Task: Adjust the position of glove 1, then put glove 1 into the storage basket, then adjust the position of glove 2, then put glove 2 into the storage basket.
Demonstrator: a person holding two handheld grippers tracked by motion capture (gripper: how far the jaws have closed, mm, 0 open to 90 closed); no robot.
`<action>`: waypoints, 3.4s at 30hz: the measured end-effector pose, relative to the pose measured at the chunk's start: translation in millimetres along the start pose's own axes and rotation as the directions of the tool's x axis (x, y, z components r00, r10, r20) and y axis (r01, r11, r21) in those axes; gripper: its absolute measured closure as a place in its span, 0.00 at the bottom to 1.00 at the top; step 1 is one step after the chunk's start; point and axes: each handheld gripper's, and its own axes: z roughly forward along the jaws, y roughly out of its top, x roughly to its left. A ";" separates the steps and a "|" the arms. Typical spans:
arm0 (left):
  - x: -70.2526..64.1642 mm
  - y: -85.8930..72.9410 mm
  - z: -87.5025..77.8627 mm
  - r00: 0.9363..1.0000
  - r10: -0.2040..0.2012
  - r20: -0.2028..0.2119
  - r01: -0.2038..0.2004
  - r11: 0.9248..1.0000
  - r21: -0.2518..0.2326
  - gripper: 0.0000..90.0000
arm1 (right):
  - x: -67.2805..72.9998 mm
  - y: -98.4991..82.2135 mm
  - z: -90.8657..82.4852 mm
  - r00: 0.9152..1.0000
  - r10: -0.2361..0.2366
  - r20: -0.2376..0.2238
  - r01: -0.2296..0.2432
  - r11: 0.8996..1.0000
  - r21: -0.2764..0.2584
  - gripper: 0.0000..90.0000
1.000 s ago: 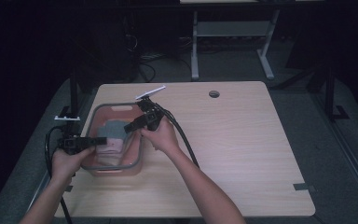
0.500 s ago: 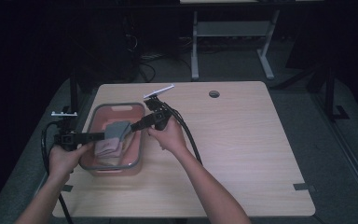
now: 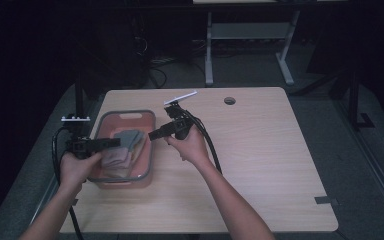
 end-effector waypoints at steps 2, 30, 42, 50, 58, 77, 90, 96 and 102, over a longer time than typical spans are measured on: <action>-2.6 0.8 0.2 1.000 -0.002 0.012 0.002 1.000 -0.006 0.49 | -2.8 -2.3 -4.5 1.000 -0.005 0.013 0.005 1.000 0.001 0.63; -45.3 9.2 13.2 0.993 0.055 0.107 -0.051 0.998 -0.044 0.33 | -38.5 -32.3 -57.3 0.992 0.052 0.117 -0.044 0.997 -0.069 0.51; -66.9 13.5 20.0 0.986 0.093 0.138 -0.088 0.995 -0.042 0.31 | -52.3 -45.3 -74.0 0.985 0.071 0.159 -0.062 0.996 -0.061 0.50; -76.4 14.9 23.2 0.982 0.110 0.154 -0.104 0.994 -0.046 0.31 | -57.7 -51.8 -83.6 0.982 0.087 0.167 -0.076 0.995 -0.068 0.50; -79.8 15.0 26.4 0.980 0.116 0.164 -0.110 0.993 -0.044 0.31 | -65.4 -58.1 -87.4 0.978 0.119 0.174 -0.109 0.992 -0.067 0.49; -109.5 13.8 40.7 0.963 0.159 0.217 -0.156 0.987 -0.031 0.31 | -82.6 -77.8 -107.8 0.967 0.145 0.209 -0.131 0.988 -0.080 0.48; -130.5 11.4 55.8 0.950 0.192 0.246 -0.195 0.981 -0.011 0.31 | -99.3 -94.5 -124.9 0.955 0.178 0.238 -0.160 0.983 -0.093 0.47; -138.3 9.7 61.7 0.944 0.200 0.261 -0.206 0.978 -0.005 0.31 | -105.1 -101.2 -132.1 0.950 0.191 0.246 -0.171 0.980 -0.101 0.46; -144.8 9.0 67.0 0.939 0.200 0.280 -0.206 0.979 -0.008 0.31 | -112.8 -108.7 -140.6 0.944 0.198 0.263 -0.176 0.979 -0.106 0.45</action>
